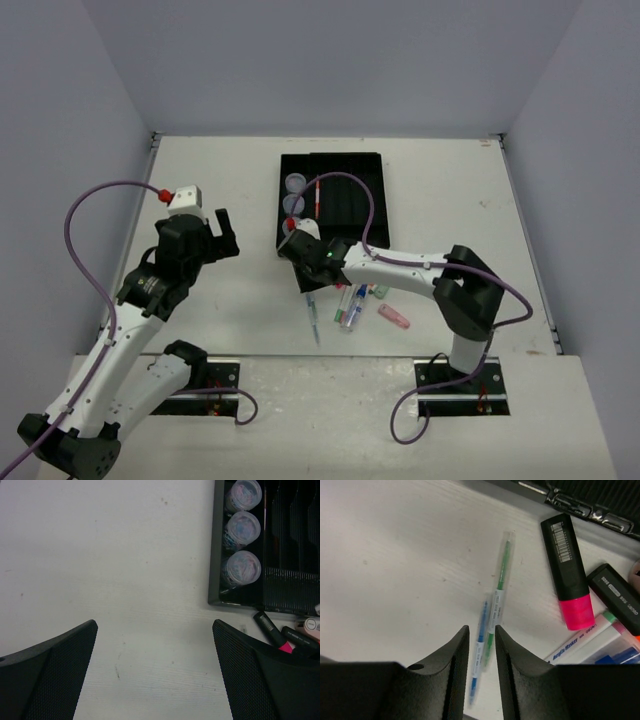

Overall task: Sort the stationery into containers
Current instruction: Place the pen in the storage box, then pick up the pen from the center of the board.

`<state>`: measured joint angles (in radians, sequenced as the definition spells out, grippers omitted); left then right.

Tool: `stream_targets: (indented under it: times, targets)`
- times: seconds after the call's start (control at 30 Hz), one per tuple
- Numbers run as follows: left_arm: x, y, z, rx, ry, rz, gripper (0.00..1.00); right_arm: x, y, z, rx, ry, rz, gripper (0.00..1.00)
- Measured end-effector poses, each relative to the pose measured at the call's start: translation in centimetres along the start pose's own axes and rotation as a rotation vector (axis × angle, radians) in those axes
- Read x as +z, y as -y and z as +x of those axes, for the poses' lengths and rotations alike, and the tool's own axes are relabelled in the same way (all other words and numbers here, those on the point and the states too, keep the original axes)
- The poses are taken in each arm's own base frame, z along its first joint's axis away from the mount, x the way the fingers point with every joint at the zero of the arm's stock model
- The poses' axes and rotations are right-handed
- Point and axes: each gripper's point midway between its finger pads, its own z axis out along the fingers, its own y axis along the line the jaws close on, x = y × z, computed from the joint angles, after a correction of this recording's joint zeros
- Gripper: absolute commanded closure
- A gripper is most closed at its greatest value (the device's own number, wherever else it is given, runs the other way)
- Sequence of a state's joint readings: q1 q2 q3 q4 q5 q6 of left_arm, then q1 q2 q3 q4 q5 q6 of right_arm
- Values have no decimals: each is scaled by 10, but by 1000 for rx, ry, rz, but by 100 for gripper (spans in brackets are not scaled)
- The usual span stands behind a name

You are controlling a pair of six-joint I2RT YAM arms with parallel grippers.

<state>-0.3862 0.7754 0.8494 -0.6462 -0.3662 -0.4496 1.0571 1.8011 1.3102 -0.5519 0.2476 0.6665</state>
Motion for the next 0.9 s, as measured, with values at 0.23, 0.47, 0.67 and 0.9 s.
stream_targets:
  times: [0.23, 0.47, 0.67, 0.9]
  targets:
    - [1, -1, 5, 5, -10, 0, 0, 32, 12, 24, -16, -73, 76, 73]
    - [1, 0, 5, 5, -11, 3, 0, 40, 15, 29, -19, -84, 100, 74]
    - [1, 0, 5, 5, -11, 3, 0, 49, 15, 32, -15, -95, 110, 78]
    - [1, 0, 5, 5, -12, 4, 0, 50, 15, 33, -1, -93, 114, 98]
